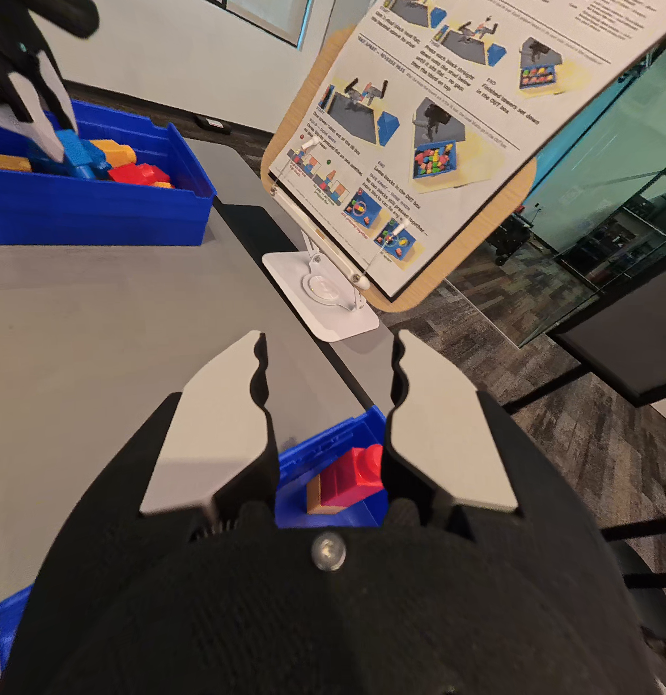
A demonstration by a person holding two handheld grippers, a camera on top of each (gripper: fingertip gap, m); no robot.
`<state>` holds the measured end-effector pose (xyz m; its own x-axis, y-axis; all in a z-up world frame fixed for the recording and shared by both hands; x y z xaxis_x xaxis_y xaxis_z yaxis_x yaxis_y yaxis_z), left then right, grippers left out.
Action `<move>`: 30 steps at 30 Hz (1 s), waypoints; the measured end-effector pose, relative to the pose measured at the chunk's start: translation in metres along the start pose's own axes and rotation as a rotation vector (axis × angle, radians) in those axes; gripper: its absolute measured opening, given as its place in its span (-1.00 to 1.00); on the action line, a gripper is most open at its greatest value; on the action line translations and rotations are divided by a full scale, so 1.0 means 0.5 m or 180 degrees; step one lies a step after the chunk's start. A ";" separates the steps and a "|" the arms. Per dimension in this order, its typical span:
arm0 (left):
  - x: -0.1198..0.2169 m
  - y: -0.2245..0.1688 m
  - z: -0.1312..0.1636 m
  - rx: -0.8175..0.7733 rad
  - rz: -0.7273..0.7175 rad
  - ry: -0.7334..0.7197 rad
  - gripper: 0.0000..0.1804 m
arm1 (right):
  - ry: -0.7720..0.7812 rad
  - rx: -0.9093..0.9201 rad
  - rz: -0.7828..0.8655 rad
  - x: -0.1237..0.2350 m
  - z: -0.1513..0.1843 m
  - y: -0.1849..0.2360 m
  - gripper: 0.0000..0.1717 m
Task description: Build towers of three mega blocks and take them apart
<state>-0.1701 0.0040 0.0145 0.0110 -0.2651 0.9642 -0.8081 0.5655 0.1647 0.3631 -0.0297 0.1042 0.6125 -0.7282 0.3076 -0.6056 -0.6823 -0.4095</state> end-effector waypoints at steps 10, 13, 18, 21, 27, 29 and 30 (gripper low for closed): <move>0.218 -0.129 -0.036 -0.0691 0.0916 -0.2212 -0.56 | -0.0979 -0.0278 -0.1454 -0.111 -0.112 0.161 -0.30; 0.257 -0.181 -0.062 -0.0823 0.1601 -0.2788 -0.56 | -0.1630 -0.0661 -0.1948 -0.146 -0.147 0.231 -0.27; 0.279 -0.243 -0.089 -0.1060 0.2532 -0.3274 -0.56 | -0.2282 -0.1081 -0.1960 -0.164 -0.155 0.277 -0.32; 0.268 -0.265 -0.107 -0.1078 0.2599 -0.3230 -0.56 | -0.2446 -0.1267 -0.1873 -0.161 -0.153 0.275 -0.37; 0.250 -0.292 -0.128 -0.1103 0.2770 -0.3145 -0.56 | -0.2258 -0.1240 -0.1910 -0.177 -0.149 0.289 -0.46; 0.245 -0.297 -0.128 -0.1179 0.2820 -0.3025 -0.57 | -0.2297 -0.1216 -0.1910 -0.175 -0.145 0.288 -0.66; 0.247 -0.292 -0.125 -0.1184 0.2790 -0.2968 -0.56 | -0.2214 -0.1238 -0.1948 -0.176 -0.145 0.285 -0.66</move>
<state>-0.0137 -0.0624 0.1225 -0.9516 -0.0541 0.3024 -0.1316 0.9613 -0.2422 0.1862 -0.0676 0.0810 0.9595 -0.1304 -0.2499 -0.1351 -0.9908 -0.0015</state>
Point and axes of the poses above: each gripper's, where its closed fingertips meet, x back along the fingers, z out of its underside, y = z × x across the jaws, the point moved 10 cm from there along x, back along the fingers, and after that the axes turned 5 degrees about y, right-handed, at the moved point
